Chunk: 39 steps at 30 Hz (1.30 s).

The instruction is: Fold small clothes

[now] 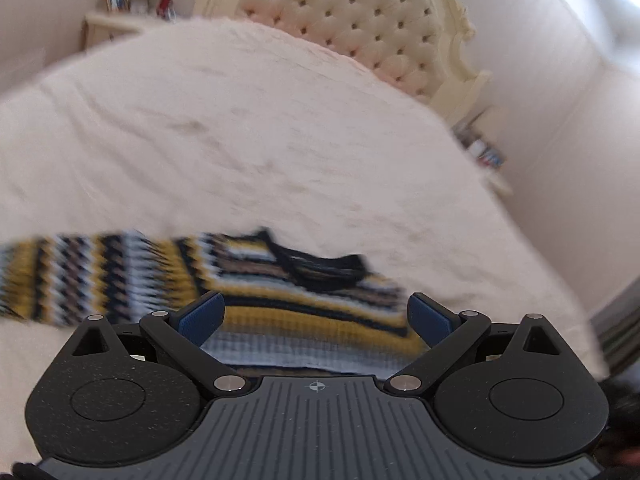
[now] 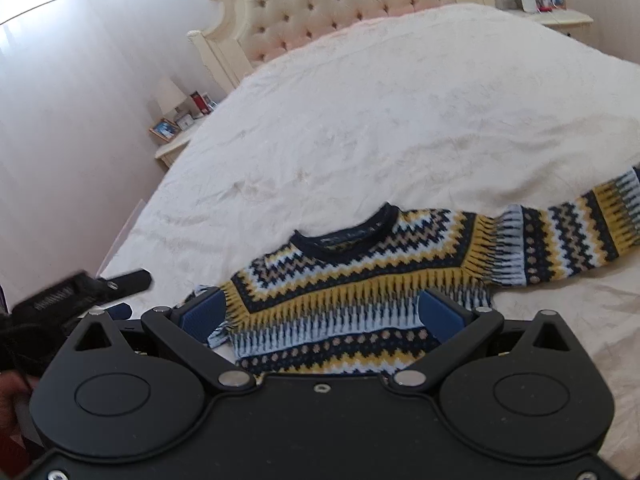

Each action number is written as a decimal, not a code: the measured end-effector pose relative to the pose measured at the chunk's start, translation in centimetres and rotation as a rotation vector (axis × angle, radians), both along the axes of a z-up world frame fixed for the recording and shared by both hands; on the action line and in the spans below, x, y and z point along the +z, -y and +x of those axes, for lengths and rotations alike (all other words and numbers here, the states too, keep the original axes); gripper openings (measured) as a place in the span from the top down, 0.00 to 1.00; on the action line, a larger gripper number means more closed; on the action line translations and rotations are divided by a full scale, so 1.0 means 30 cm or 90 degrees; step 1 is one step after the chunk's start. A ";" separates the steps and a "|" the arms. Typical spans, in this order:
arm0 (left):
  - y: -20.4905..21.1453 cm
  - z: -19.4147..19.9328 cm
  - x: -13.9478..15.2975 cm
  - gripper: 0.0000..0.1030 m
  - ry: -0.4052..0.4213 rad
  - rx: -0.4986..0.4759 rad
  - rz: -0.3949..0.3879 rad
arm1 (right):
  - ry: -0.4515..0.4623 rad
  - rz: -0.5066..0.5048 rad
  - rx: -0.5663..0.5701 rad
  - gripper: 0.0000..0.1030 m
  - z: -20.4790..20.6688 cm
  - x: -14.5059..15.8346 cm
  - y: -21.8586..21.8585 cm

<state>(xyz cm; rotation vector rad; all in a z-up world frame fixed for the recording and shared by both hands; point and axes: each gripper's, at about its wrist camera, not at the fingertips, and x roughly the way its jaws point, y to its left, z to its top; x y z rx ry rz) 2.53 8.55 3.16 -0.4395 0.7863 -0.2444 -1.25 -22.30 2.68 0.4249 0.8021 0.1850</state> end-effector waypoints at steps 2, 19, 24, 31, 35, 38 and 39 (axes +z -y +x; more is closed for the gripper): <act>-0.032 0.016 -0.012 0.04 -0.019 0.002 -0.093 | -0.005 0.008 -0.004 0.00 0.006 -0.008 0.015; 0.119 0.163 -0.047 0.04 -0.053 0.012 -0.334 | 0.002 0.056 0.019 0.00 0.127 -0.102 0.241; 0.268 0.170 -0.049 0.04 -0.056 0.025 -0.244 | -0.021 0.039 0.004 0.00 0.180 -0.156 0.398; 0.436 0.155 -0.088 0.04 -0.076 0.066 -0.123 | -0.057 -0.009 -0.030 0.01 0.246 -0.231 0.666; 0.496 0.156 -0.109 0.04 -0.108 0.096 -0.084 | -0.085 -0.030 -0.057 0.01 0.290 -0.274 0.823; 0.532 0.168 -0.130 0.04 -0.144 0.114 -0.050 | -0.105 -0.065 -0.068 0.06 0.321 -0.298 0.923; 0.544 0.171 -0.137 0.04 -0.151 0.117 -0.040 | -0.109 -0.079 -0.070 0.08 0.331 -0.303 0.955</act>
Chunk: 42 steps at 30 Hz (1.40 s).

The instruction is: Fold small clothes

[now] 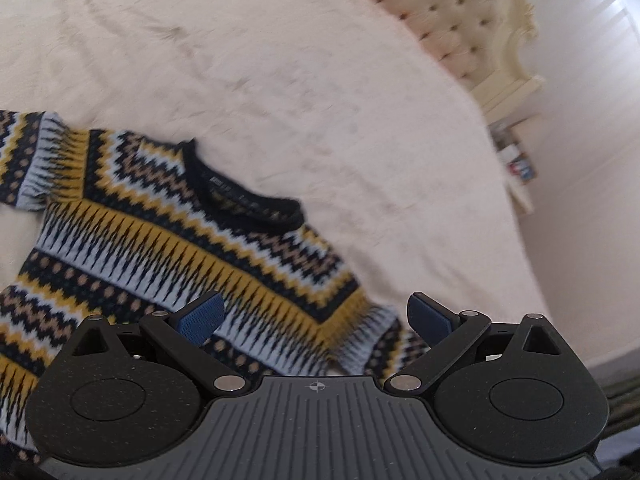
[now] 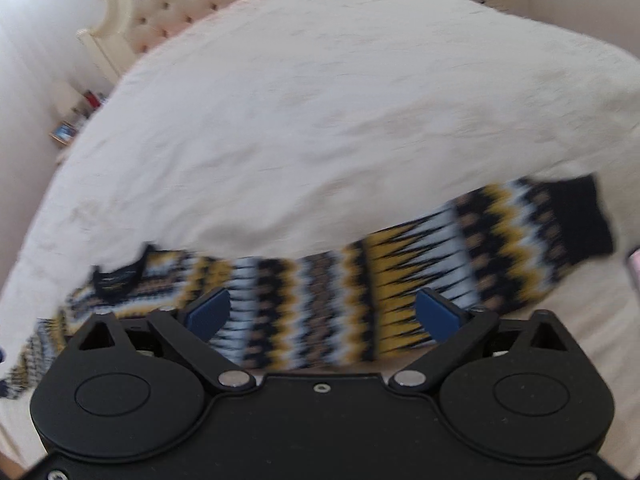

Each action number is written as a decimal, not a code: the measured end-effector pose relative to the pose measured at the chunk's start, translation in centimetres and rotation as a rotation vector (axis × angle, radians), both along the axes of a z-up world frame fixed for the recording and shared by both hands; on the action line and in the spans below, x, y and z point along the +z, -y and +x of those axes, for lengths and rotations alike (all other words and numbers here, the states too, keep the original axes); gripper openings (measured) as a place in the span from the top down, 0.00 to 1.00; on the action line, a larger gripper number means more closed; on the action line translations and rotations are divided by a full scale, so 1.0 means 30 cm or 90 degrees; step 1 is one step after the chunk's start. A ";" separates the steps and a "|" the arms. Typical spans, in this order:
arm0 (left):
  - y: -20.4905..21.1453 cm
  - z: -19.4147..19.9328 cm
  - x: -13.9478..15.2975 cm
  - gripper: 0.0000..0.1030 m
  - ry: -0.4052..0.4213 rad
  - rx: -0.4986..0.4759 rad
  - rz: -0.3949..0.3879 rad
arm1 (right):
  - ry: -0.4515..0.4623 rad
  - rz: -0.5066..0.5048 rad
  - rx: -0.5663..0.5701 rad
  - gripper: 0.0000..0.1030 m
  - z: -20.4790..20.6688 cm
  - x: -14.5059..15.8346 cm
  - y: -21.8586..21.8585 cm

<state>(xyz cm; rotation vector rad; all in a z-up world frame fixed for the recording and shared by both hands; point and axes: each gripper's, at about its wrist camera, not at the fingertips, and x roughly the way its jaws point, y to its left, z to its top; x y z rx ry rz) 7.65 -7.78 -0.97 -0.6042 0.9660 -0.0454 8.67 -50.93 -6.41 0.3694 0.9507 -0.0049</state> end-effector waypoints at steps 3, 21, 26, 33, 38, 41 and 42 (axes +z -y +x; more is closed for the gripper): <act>0.026 0.009 -0.017 0.04 -0.022 0.002 0.020 | -0.006 -0.043 -0.008 0.09 0.024 0.002 0.105; 0.073 0.024 -0.057 0.04 -0.087 0.012 0.102 | -0.119 -0.075 -0.057 0.23 0.107 -0.184 0.497; 0.064 0.012 -0.067 0.04 -0.087 0.006 0.106 | -0.108 -0.064 -0.054 0.49 0.090 -0.167 0.477; 0.003 0.005 -0.093 0.04 -0.092 -0.005 0.103 | -0.090 -0.047 -0.010 0.75 0.087 -0.085 0.351; -0.066 0.003 -0.111 0.04 -0.078 -0.045 0.120 | -0.065 0.007 0.006 0.75 0.086 -0.023 0.172; -0.121 0.005 -0.130 0.04 -0.069 -0.085 0.133 | -0.044 0.043 0.019 0.75 0.092 0.007 0.025; -0.145 0.005 -0.136 0.04 -0.067 -0.097 0.134 | -0.041 0.050 0.024 0.75 0.100 0.016 -0.034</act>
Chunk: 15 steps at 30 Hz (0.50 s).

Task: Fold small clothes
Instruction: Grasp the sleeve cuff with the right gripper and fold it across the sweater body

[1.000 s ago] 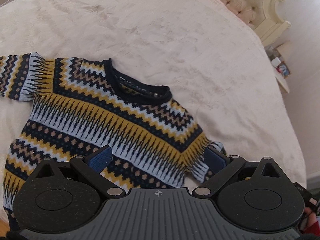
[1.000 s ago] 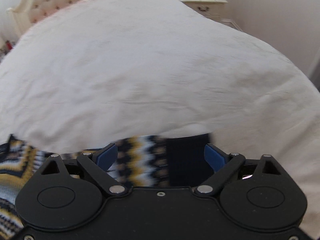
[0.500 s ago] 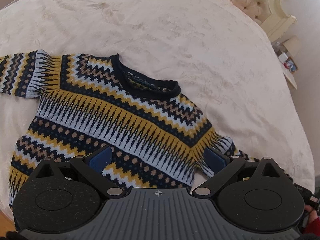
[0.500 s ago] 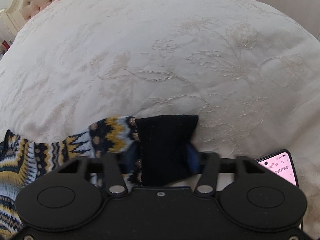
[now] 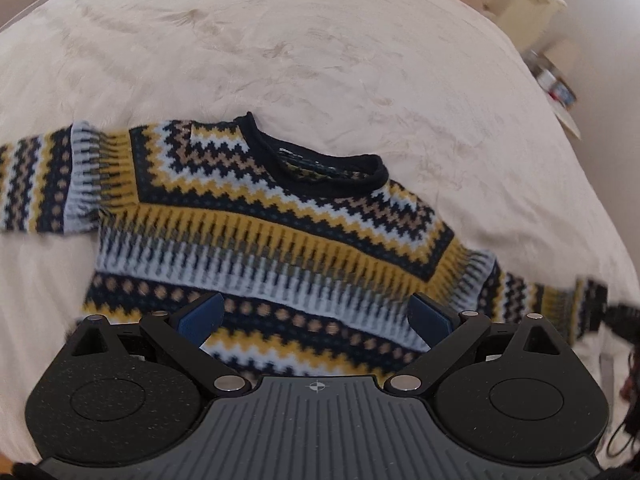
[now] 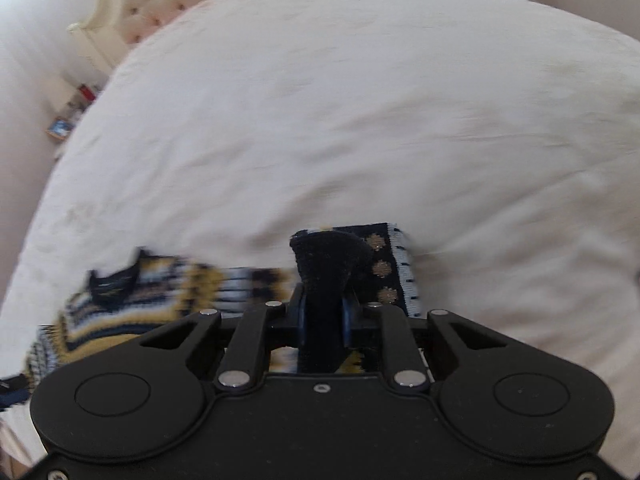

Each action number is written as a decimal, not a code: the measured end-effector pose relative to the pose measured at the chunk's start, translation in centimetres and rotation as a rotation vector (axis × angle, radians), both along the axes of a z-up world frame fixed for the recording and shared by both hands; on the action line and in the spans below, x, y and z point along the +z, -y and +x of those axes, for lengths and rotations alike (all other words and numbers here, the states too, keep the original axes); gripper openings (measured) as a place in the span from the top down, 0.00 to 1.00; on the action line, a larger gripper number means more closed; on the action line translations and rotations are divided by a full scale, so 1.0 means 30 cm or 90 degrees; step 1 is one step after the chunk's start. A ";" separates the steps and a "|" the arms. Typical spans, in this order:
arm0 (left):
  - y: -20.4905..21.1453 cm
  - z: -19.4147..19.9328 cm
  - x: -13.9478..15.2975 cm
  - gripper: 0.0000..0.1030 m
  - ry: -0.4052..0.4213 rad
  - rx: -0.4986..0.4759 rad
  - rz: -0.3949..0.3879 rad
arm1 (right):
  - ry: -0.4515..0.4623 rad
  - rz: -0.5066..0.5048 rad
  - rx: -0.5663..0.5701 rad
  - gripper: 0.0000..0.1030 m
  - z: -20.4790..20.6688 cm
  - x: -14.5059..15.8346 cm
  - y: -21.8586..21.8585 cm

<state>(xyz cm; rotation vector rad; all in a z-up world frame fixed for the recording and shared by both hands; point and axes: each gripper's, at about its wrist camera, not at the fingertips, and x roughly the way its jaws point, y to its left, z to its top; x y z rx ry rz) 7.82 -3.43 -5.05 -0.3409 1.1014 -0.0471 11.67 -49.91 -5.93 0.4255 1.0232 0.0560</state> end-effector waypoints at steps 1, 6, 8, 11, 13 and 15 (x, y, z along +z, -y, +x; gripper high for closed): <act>-0.028 0.001 -0.006 0.04 -0.001 -0.010 0.000 | 0.001 0.005 0.005 0.75 0.007 0.010 -0.063; -0.192 -0.008 -0.013 0.04 0.004 -0.018 0.017 | 0.016 0.047 0.052 0.75 0.076 0.030 -0.376; -0.258 -0.013 -0.015 0.04 0.010 -0.014 0.032 | 0.018 0.061 0.079 0.75 0.101 0.026 -0.499; -0.349 -0.023 -0.022 0.04 0.014 -0.005 0.049 | 0.022 0.084 0.116 0.75 0.139 0.018 -0.682; -0.403 -0.027 -0.022 0.04 0.017 0.003 0.053 | 0.022 0.100 0.138 0.75 0.156 0.006 -0.798; -0.449 -0.030 -0.023 0.04 0.022 0.010 0.059 | 0.022 0.115 0.151 0.75 0.168 -0.012 -0.908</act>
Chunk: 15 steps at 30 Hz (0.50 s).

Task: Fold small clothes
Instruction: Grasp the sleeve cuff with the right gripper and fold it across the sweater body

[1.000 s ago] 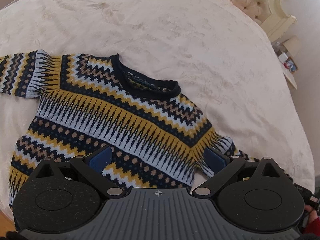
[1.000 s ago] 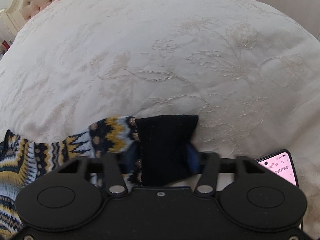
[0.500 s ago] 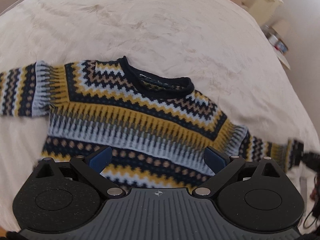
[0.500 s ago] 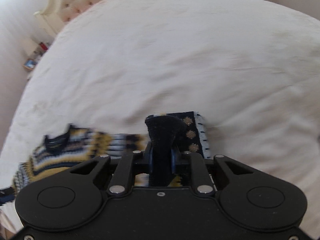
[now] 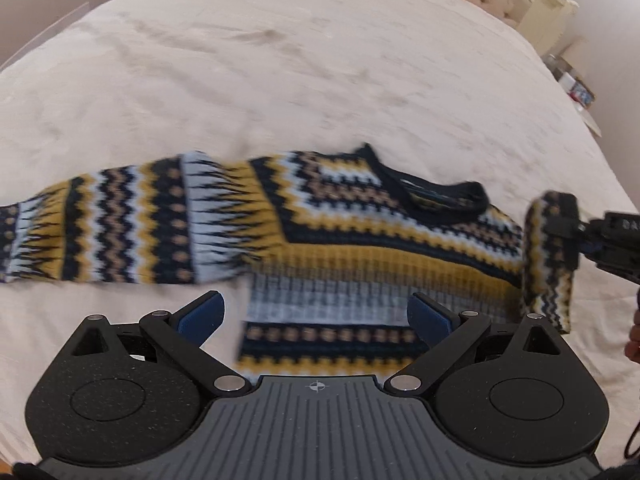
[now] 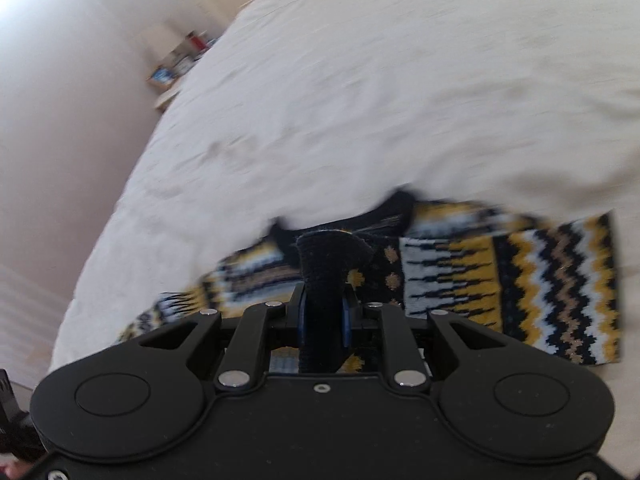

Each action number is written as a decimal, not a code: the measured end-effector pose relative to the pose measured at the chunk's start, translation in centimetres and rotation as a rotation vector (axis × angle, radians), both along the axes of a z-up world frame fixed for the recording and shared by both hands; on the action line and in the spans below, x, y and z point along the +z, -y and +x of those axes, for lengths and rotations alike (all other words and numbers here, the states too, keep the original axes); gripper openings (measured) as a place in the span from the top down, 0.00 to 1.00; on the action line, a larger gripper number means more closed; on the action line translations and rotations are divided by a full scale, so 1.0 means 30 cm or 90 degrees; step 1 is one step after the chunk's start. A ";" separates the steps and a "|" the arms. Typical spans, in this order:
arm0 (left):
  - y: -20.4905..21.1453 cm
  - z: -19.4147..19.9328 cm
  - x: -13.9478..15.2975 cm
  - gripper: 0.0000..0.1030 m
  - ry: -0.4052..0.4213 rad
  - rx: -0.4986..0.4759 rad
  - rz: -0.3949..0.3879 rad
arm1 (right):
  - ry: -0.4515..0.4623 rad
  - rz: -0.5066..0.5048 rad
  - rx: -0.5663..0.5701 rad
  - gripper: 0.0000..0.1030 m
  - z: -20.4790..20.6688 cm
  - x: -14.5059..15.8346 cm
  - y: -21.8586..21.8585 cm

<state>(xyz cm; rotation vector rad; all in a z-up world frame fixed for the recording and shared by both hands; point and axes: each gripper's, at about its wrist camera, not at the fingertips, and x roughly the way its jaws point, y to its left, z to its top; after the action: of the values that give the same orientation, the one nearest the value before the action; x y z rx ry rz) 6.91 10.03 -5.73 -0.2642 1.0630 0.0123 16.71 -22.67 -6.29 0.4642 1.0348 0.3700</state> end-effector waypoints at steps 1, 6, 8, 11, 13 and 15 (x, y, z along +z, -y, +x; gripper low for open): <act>-0.020 -0.004 0.000 0.04 0.004 0.003 0.003 | 0.001 0.008 0.006 0.75 -0.006 -0.009 -0.048; -0.086 -0.005 -0.004 0.04 0.015 -0.005 0.013 | -0.012 0.016 0.032 0.74 -0.008 -0.046 -0.255; -0.103 -0.003 -0.011 0.04 0.015 -0.007 0.010 | -0.013 0.014 0.042 0.68 -0.012 -0.065 -0.306; -0.121 0.006 -0.022 0.04 0.012 -0.011 0.000 | -0.010 -0.003 0.047 0.54 -0.028 -0.082 -0.351; -0.119 0.018 -0.029 0.04 0.009 -0.021 -0.001 | -0.006 -0.011 0.045 0.35 -0.047 -0.086 -0.351; -0.110 0.026 -0.035 0.04 0.011 -0.031 -0.002 | 0.006 -0.015 0.032 0.23 -0.072 -0.080 -0.341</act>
<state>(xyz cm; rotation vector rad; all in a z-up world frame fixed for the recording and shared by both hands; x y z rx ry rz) 7.68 13.33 -6.78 -0.2400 1.0520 -0.0351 14.56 -12.44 -8.71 0.4156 1.0428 0.4036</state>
